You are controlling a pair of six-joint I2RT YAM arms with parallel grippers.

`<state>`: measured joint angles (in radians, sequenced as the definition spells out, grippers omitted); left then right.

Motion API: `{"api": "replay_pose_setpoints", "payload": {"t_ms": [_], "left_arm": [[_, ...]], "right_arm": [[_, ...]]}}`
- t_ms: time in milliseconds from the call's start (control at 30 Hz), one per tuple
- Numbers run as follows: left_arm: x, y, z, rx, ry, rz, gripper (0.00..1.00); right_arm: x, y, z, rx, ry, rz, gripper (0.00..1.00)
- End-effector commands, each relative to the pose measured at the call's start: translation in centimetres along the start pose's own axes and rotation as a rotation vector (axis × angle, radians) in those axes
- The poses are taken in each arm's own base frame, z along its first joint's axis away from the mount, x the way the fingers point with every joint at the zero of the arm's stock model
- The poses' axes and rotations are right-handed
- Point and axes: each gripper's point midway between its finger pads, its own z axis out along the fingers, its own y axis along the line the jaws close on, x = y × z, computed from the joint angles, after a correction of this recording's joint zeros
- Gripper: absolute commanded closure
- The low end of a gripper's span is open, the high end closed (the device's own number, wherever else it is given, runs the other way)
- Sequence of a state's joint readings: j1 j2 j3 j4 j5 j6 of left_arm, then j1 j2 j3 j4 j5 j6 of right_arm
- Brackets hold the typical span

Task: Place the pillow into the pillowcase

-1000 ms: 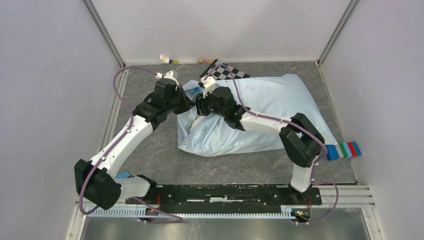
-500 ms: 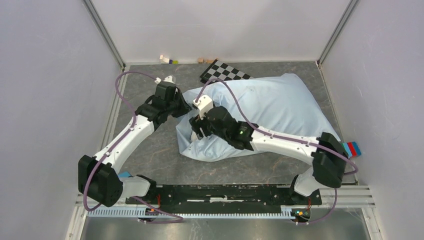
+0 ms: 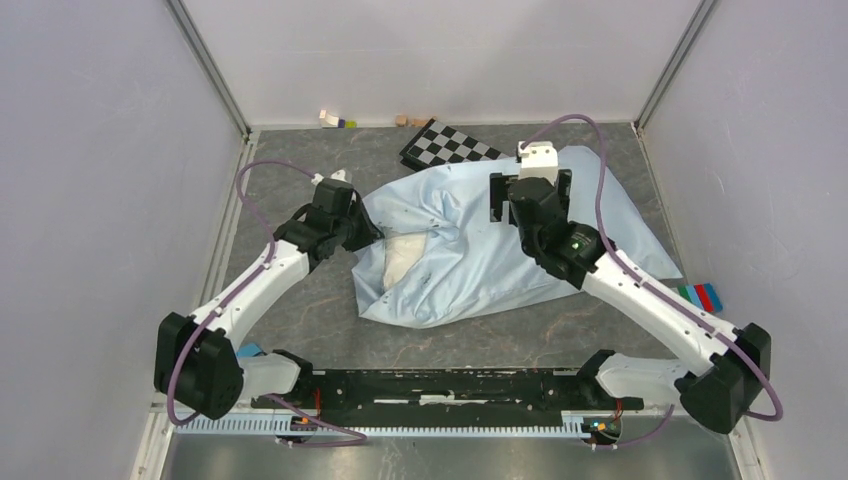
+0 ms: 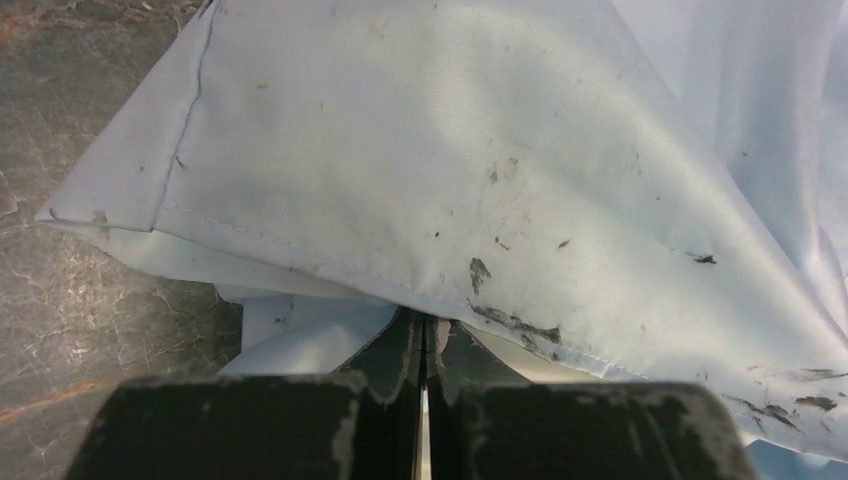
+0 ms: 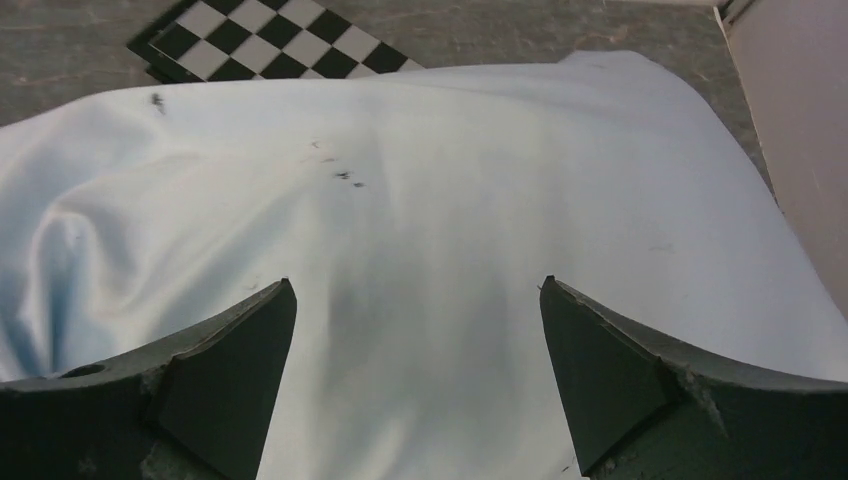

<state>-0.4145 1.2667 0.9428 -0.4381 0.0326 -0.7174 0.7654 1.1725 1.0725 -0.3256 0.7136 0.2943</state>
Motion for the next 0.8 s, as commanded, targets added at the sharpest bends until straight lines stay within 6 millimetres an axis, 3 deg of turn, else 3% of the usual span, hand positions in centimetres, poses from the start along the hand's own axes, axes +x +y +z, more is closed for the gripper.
{"api": "replay_pose_setpoints", "payload": {"t_ms": [0, 133, 167, 233, 267, 300, 333, 433, 533, 667, 767], "left_arm": [[0.0, -1.2, -1.4, 0.071, -0.013, -0.034, 0.98], [0.3, -1.8, -1.8, 0.093, 0.000, -0.016, 0.98], [0.4, -1.9, -1.9, 0.097, 0.007, -0.010, 0.98], [1.1, -2.3, -2.0, 0.108, 0.032, 0.007, 0.98], [1.6, -2.6, -2.1, 0.114, 0.045, 0.022, 0.98], [2.0, -2.8, -2.2, 0.115, 0.052, 0.036, 0.98], [2.4, -3.1, -2.4, 0.118, 0.061, 0.051, 0.98], [3.5, -3.9, -3.2, 0.139, 0.073, 0.076, 0.98], [4.5, -5.4, -4.9, 0.175, 0.063, 0.112, 0.98], [4.5, -7.4, -8.1, 0.239, -0.002, 0.123, 0.98], [4.2, -8.5, -10.1, 0.287, -0.047, 0.119, 0.97]], "right_arm": [[4.5, -2.2, 2.9, 0.087, 0.135, -0.059, 0.02], [10.9, -1.9, 7.0, 0.036, 0.266, -0.024, 0.02], [12.1, -1.8, 7.8, 0.028, 0.290, -0.016, 0.06], [13.2, -1.2, 8.9, 0.013, 0.323, -0.019, 0.34], [12.7, -1.0, 9.1, 0.013, 0.323, -0.017, 0.66], [12.0, -0.8, 9.1, 0.012, 0.312, -0.008, 0.90], [10.7, -0.5, 9.1, 0.001, 0.285, 0.005, 1.00], [5.2, 0.6, 8.7, -0.041, 0.184, 0.014, 1.00], [-1.8, 3.6, 7.3, -0.121, 0.051, -0.008, 1.00], [-9.7, 10.8, 3.3, -0.307, -0.122, -0.047, 1.00], [-12.9, 16.5, 0.4, -0.451, -0.217, -0.084, 1.00]]}}
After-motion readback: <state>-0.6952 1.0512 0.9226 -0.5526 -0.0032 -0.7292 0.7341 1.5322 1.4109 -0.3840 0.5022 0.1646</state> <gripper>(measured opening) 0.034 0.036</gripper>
